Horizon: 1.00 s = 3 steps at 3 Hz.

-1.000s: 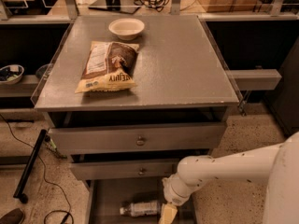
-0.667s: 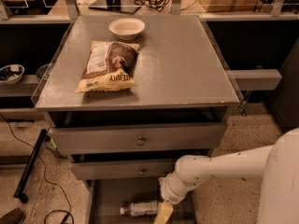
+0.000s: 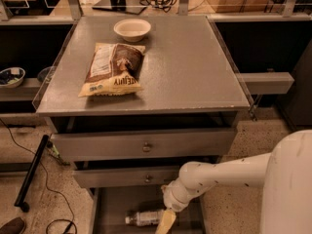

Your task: Pick blue plastic bottle from bottom drawer and place on counter

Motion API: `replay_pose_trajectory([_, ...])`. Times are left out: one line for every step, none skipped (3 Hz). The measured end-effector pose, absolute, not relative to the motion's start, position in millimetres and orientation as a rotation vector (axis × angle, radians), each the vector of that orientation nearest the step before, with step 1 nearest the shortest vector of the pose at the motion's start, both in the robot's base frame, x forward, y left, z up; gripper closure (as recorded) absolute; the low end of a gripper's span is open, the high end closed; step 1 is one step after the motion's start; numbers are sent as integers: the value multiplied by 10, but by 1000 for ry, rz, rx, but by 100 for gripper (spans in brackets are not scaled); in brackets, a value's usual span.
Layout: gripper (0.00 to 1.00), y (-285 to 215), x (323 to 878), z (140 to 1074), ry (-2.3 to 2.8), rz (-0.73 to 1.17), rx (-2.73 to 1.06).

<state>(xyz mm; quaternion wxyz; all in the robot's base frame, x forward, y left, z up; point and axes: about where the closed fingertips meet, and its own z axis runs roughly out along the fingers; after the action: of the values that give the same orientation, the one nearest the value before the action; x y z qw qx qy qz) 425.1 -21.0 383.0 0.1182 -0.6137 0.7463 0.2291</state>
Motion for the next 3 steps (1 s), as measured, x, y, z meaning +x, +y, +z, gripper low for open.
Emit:
replay_pose_trajectory([0,-148,4245,3693,2187,645,-1806])
replay_pose_trajectory([0,-76,4311,3346,2238,612,-1832])
replay_pose_trajectory([0,-88,4319,3285,2247,616,-1828])
